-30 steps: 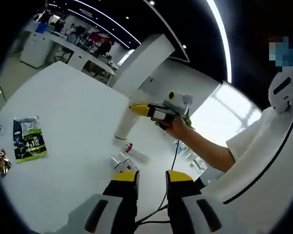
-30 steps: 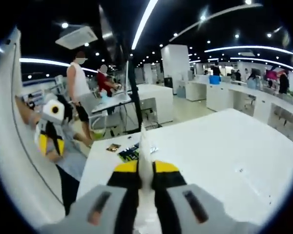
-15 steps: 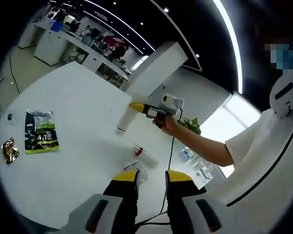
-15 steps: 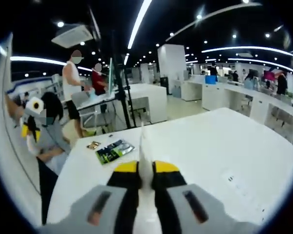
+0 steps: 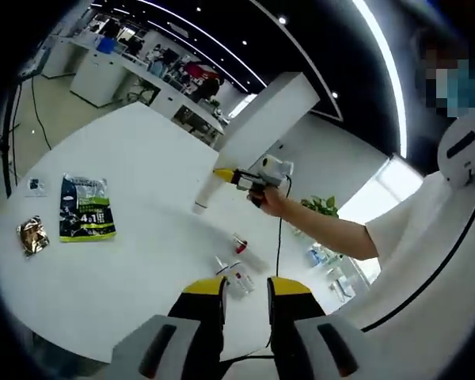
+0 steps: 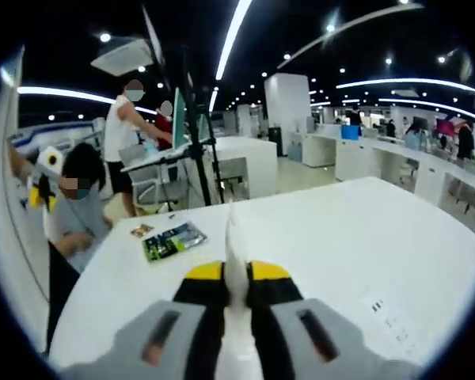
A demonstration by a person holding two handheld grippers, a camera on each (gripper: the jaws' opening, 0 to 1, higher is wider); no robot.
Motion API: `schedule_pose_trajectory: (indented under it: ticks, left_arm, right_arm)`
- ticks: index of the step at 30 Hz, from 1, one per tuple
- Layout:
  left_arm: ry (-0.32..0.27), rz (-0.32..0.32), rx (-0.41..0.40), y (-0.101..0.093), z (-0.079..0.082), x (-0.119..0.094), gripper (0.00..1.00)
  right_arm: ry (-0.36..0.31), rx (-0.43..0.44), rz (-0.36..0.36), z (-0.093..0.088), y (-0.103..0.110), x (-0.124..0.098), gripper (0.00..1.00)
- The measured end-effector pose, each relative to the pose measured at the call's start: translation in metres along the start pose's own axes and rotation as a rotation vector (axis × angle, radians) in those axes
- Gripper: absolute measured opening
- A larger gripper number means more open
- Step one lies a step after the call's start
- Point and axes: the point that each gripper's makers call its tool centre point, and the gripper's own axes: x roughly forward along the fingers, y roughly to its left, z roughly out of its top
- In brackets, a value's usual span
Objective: Arrange the skincare products in the storage area until every visible bottle or jar stands upright without overlapping.
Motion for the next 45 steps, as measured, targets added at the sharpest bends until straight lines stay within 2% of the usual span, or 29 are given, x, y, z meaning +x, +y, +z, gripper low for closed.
schedule_pose_trajectory:
  ticks: [2,5,6,9,12,16,22,28,33,36,40,45]
  left_arm:
    - [0.013,0.012,-0.008,0.004,-0.006,-0.002,0.21]
    - [0.016,0.015,-0.015,0.006,-0.008,-0.003,0.21]
    - [0.017,0.015,-0.015,0.006,-0.008,-0.004,0.21]
    - [0.012,0.017,-0.022,0.010,-0.008,-0.004,0.21]
    - [0.021,0.004,-0.028,0.008,-0.010,-0.003,0.19]
    - [0.031,-0.006,-0.031,0.006,-0.016,-0.003,0.19]
    - [0.033,-0.014,-0.046,0.002,-0.022,-0.008,0.19]
    - [0.032,-0.006,-0.037,0.000,-0.030,-0.012,0.19]
    - [0.025,-0.001,-0.038,-0.002,-0.035,-0.016,0.19]
    - [0.025,0.001,-0.037,-0.004,-0.038,-0.015,0.19]
    - [0.028,0.002,-0.029,-0.005,-0.040,-0.013,0.19]
    - [0.036,-0.008,-0.006,-0.009,-0.037,-0.008,0.19]
  right_arm:
    - [-0.003,-0.011,0.039,-0.005,0.003,0.000,0.08]
    - [0.013,-0.033,0.046,-0.013,-0.003,-0.004,0.08]
    - [-0.016,-0.044,0.048,-0.009,-0.004,-0.006,0.08]
    - [-0.016,-0.064,0.086,-0.013,-0.005,-0.016,0.09]
    - [-0.063,-0.067,0.147,-0.012,0.000,-0.023,0.09]
    - [-0.043,-0.065,0.145,-0.015,-0.005,-0.028,0.10]
    - [-0.039,-0.057,0.201,-0.016,0.003,-0.029,0.11]
    - [-0.010,-0.069,0.200,-0.017,0.003,-0.027,0.13]
    - [0.059,-0.066,0.185,-0.031,0.001,-0.026,0.17]
    - [0.060,-0.055,0.172,-0.032,-0.001,-0.027,0.18]
    - [0.100,-0.076,0.132,-0.039,-0.009,-0.032,0.20]
    - [0.083,-0.022,0.075,-0.043,-0.008,-0.043,0.25]
